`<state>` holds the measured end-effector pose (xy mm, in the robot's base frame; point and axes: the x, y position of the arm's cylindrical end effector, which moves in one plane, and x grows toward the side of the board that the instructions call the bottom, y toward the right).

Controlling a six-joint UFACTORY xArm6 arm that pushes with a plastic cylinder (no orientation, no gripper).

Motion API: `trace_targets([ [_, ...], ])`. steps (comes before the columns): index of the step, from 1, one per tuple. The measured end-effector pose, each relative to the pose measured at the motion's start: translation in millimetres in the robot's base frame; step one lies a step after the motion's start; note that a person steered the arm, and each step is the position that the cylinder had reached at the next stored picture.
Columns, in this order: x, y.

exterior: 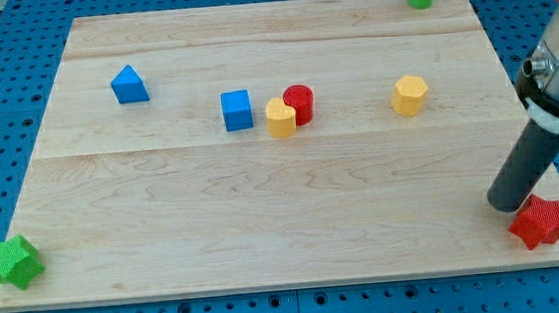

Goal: Move the red circle closer to the blue cube

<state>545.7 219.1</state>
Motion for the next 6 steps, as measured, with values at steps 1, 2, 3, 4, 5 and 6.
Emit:
trace_targets([
  [1,-31.0,-0.1],
  [2,-69.9,-18.5],
  [3,-79.7,-100.0],
  [4,-94.7,-144.7],
  [5,-133.3,-139.7],
  [6,-161.4,-188.2],
])
